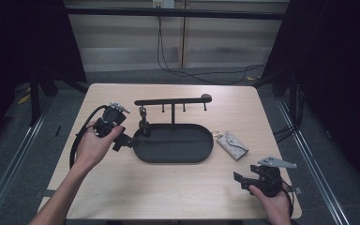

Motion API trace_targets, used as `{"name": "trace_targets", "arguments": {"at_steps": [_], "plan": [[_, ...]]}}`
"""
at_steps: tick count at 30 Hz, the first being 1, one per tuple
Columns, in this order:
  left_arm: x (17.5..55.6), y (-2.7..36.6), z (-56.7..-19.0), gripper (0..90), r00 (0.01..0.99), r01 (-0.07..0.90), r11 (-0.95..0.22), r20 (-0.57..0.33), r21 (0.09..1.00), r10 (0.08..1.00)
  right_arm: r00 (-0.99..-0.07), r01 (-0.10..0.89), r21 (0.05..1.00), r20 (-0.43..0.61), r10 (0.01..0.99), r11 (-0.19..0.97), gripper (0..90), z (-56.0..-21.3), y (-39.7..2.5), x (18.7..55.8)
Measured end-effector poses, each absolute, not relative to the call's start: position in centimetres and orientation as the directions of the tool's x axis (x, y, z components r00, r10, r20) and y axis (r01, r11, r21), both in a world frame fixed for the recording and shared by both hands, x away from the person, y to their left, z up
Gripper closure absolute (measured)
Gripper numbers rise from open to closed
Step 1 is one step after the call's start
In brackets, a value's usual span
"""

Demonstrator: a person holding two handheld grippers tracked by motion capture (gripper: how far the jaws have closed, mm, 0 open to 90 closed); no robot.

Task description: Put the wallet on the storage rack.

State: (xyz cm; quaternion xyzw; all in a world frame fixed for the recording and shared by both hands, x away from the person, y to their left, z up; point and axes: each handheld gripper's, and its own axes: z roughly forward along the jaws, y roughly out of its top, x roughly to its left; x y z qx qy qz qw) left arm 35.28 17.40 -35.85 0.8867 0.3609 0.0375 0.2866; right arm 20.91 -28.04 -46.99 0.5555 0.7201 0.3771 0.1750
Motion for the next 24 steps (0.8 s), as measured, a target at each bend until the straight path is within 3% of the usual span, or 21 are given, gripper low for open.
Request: {"name": "trace_targets", "arguments": {"at_steps": [9, 11, 15, 24], "plan": [[33.7, 19.9, -37.4, 16.9, 0.689, 0.631, -0.481, -0.153, 0.609, 0.709, -0.316, 0.671, 0.735, 0.165, 0.934, 0.097, 21.9, -47.1, -28.0, 21.0], [32.8, 20.7, -38.0, 16.7, 0.693, 0.623, -0.439, -0.196, 0.647, 0.694, -0.312, 0.671, 0.736, 0.166, 0.936, 0.093, 21.8, -47.2, -28.1, 21.1], [31.7, 21.0, -39.0, 22.3, 0.700, 0.615, -0.433, -0.202, 0.659, 0.685, -0.298, 0.673, 0.736, 0.174, 0.939, 0.077, 21.3, -47.2, -28.3, 21.1], [29.0, 22.2, -41.3, 22.4, 0.718, 0.603, -0.433, -0.219, 0.670, 0.661, -0.295, 0.677, 0.732, 0.168, 0.941, 0.082, 19.4, -47.3, -28.3, 21.3]]}}
